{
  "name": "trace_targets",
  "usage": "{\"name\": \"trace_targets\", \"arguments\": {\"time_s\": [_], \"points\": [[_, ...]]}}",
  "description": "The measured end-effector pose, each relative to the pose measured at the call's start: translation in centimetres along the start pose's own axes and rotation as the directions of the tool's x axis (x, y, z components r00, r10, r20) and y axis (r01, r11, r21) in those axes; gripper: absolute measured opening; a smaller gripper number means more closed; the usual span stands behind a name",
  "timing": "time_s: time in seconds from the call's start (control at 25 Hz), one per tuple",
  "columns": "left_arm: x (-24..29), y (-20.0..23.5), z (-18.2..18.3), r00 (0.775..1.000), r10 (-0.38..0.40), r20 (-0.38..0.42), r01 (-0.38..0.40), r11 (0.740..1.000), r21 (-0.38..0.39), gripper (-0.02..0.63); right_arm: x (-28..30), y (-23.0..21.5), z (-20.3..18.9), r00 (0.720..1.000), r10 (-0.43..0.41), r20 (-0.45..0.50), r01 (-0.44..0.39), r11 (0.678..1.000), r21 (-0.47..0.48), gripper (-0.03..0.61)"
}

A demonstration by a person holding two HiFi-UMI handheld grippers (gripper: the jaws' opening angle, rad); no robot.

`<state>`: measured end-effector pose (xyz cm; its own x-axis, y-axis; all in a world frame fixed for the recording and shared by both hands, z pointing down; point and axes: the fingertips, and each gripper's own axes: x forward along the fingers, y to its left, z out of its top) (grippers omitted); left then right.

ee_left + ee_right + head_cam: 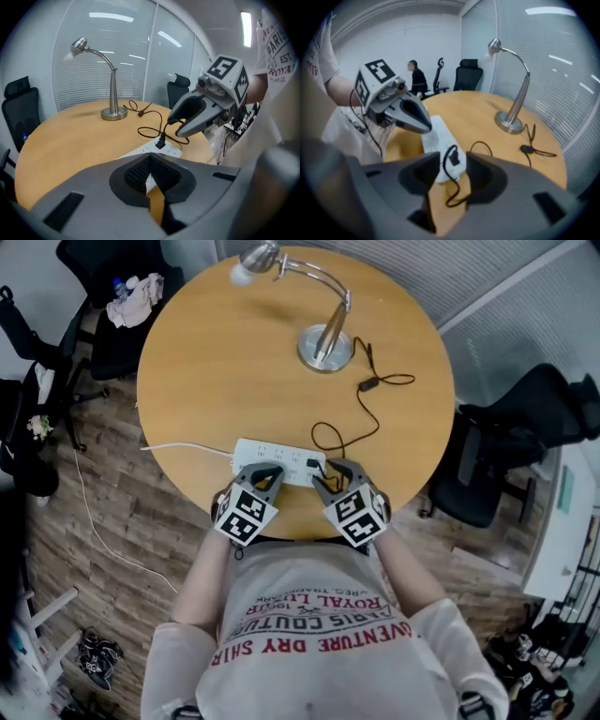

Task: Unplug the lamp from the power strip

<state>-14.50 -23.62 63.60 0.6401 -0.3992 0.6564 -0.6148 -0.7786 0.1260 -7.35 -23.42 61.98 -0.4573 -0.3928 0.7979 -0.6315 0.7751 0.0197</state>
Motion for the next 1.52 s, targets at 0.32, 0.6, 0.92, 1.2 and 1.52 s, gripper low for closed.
{"name": "trace_targets", "arguments": {"time_s": [0.32,0.6,0.92,1.2,1.52], "points": [[4.0,1.1,-1.1,0.995,-0.036,-0.092,0.044,0.995,0.087,0.031,3.8,-0.4,-1.5,0.978,0.026,-0.205,-0.054,0.990,-0.132,0.183],[4.5,0.9,-1.2,0.994,-0.041,-0.105,0.054,0.991,0.121,0.031,4.7,-0.2,-2.3,0.952,0.050,-0.302,-0.118,0.971,-0.210,0.087],[4.9,1.1,-1.4,0.989,-0.055,-0.141,0.067,0.994,0.082,0.031,5.5,-0.3,-2.1,0.937,0.056,-0.346,-0.161,0.945,-0.285,0.086],[5.1,1.3,-1.5,0.989,-0.052,-0.137,0.061,0.996,0.066,0.029,5.6,-0.6,-2.2,0.921,0.056,-0.386,-0.200,0.917,-0.345,0.078],[5.3,1.4,-1.2,0.990,-0.058,-0.129,0.066,0.996,0.058,0.029,5.0,-0.7,-1.8,0.916,0.057,-0.396,-0.213,0.908,-0.360,0.071]]}}
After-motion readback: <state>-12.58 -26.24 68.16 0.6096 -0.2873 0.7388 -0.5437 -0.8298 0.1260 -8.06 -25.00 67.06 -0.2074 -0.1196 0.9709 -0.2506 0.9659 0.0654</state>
